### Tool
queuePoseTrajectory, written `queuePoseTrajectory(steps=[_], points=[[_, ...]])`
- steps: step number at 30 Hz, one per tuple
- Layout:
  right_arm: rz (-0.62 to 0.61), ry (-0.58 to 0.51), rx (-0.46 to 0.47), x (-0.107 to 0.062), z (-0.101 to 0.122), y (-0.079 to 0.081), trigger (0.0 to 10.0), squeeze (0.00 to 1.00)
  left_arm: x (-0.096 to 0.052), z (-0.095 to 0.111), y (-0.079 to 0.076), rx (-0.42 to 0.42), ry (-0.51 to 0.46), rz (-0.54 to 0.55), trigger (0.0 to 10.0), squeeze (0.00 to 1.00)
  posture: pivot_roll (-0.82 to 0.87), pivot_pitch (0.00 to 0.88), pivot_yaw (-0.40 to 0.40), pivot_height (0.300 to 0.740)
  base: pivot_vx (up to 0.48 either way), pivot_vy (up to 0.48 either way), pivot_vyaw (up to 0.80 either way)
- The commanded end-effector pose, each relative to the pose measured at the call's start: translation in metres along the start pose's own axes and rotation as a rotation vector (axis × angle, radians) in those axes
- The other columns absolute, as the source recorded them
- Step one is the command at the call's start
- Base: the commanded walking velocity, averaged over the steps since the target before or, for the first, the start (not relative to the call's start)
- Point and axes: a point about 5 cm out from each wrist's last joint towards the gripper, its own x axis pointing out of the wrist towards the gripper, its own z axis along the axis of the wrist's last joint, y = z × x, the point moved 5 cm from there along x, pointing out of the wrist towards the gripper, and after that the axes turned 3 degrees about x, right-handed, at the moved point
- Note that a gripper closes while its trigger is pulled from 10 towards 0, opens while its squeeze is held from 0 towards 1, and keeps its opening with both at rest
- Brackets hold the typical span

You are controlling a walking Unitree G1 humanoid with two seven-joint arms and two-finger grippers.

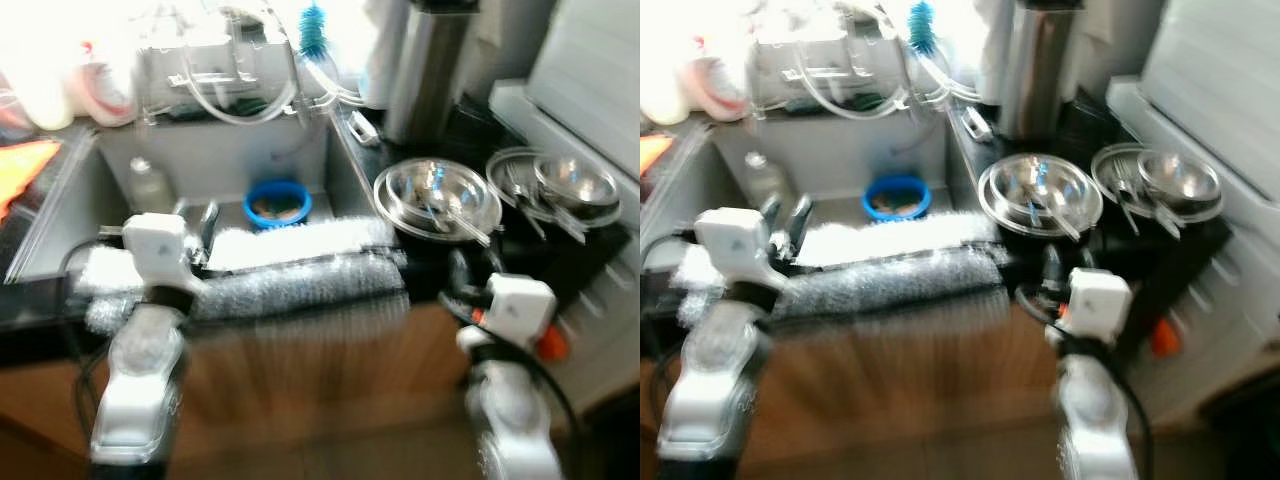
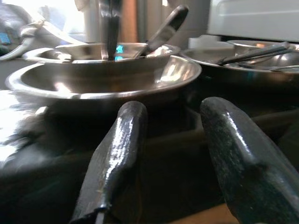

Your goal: Kitchen organization

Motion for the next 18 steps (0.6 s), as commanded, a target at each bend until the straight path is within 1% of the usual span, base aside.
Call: queuePoseTrajectory(steps=[1,3,5,12,18], points=[[0.025,-0.017,0.026,0.0022,0.0049,0.0108,10.0,0.00,-0.0017,0.0000,0.0133,0.041,0.005,0.033,10.0,0.00,-0.03,0.000,0.004,0.740,0.349,0.315,-0.77],[0.025,-0.020,0.025,0.0023,0.0055,0.0108,10.0,0.00,-0.0015,0.0005,0.0135,0.042,0.003,0.033,10.0,0.00,-0.02,0.000,0.002,0.740,0.349,0.311,-0.76],[0.025,-0.030,0.023,0.0017,0.0068,0.0107,10.0,0.00,-0.0020,0.0023,0.0152,0.048,-0.007,0.041,10.0,0.00,-0.02,0.000,0.002,0.740,0.000,0.247,0.00],[0.034,-0.029,0.027,0.0010,0.0060,0.0141,10.0,0.00,-0.0037,0.0037,0.0211,0.058,-0.010,0.050,10.0,0.00,-0.02,0.005,0.002,0.740,0.000,0.000,0.00],[0.036,-0.026,0.030,0.0004,0.0051,0.0147,10.0,0.00,-0.0052,0.0037,0.0212,0.057,-0.008,0.049,10.0,0.00,-0.01,0.010,0.002,0.740,0.000,0.000,0.00]])
